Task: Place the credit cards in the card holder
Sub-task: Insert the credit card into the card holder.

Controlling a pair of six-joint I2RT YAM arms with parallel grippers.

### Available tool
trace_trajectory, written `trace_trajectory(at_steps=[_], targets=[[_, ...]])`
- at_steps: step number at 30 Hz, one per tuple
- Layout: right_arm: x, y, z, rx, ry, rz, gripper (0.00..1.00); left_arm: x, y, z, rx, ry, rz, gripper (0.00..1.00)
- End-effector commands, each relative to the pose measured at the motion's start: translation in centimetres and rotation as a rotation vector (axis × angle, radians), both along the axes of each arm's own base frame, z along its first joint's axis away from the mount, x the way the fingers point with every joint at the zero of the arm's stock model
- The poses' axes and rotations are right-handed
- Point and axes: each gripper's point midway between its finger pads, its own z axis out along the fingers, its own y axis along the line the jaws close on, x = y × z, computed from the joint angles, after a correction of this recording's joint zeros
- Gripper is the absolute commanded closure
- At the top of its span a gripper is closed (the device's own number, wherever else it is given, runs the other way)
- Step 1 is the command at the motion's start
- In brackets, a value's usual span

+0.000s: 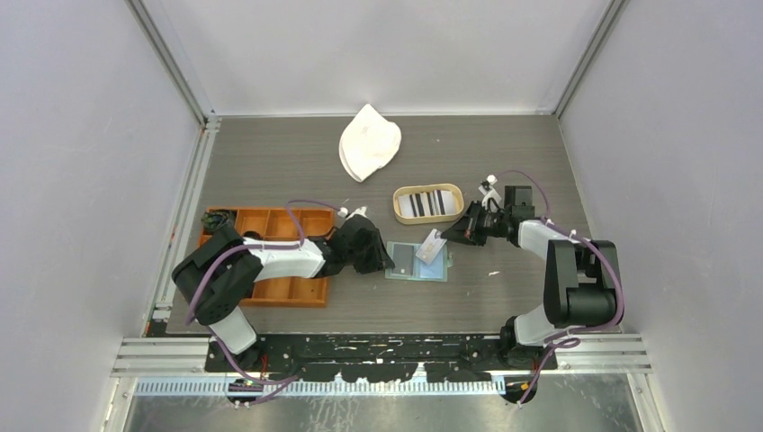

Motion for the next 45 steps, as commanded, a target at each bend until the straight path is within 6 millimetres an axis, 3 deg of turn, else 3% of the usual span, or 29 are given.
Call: trace_trajectory(at_steps=[1,15,33,45], targets=[[0.7,0.2,1.6,0.028,-0.061,0.012,0.99,-0.9,1.8,-2.5,0.115,0.04,-0.019,0.69],[0.3,0.5,-1.2,0.024,0.045,0.048,0.99,-0.8,1.7,-2.5,0.118,0.037,-0.025,0.71],[-1.1,1.5,-1.8,0.095,0.118,0.107,0.99,0.6,2.2,-2.3,0.143,0.043,-0.016,0.71],[-2.0,2.8,-2.6,0.127,0.158,0.16,0.99,1.3,1.2,-2.6,0.126,0.063,-0.038,0.71]])
